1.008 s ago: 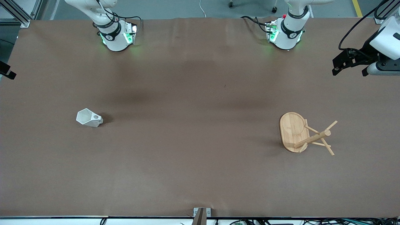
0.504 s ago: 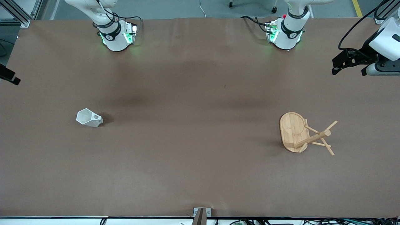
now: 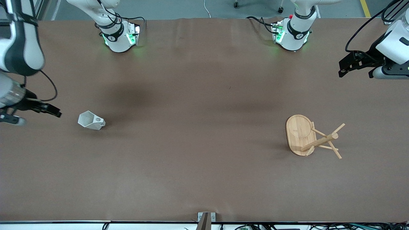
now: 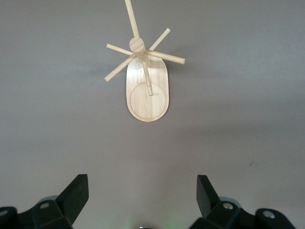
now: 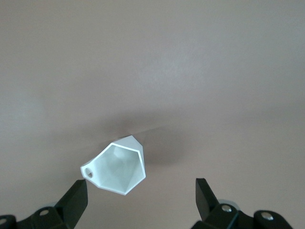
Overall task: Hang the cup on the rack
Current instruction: 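Close the right gripper on the white cup's body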
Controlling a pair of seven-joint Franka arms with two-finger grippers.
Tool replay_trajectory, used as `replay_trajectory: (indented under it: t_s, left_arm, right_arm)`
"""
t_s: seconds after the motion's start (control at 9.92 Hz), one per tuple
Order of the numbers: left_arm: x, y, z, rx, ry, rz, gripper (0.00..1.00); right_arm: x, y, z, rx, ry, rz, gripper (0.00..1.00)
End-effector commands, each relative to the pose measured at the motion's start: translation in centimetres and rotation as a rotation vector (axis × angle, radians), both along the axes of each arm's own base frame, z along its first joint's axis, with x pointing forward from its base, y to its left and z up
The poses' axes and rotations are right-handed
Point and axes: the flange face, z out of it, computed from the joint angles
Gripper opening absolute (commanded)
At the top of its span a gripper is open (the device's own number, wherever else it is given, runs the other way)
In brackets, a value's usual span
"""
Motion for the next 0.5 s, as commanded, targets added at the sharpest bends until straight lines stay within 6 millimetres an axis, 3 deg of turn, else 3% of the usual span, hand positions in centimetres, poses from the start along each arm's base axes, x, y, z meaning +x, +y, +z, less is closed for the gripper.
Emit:
replay_trajectory:
  t_s: [0.0,0.2,0.4]
  left_arm:
    - [0.5,0.2,-1.3,0.008,0.038,-0.004,1.0]
    - [0.5,0.0,-1.4,0.008,0.04,-0.002,1.0]
    - [0.5,0.0,-1.3,0.008,0.038,-0.002,1.0]
  right_arm:
    - [-1.2,0.1,-6.0,-0.015,-0.017,0.015,1.0]
    - [-2.3,0.2,-10.5,-0.019,-0.025,0.033,1.0]
    - [-2.4,0.2,-12.4,-0.018,-0.012,0.032,1.0]
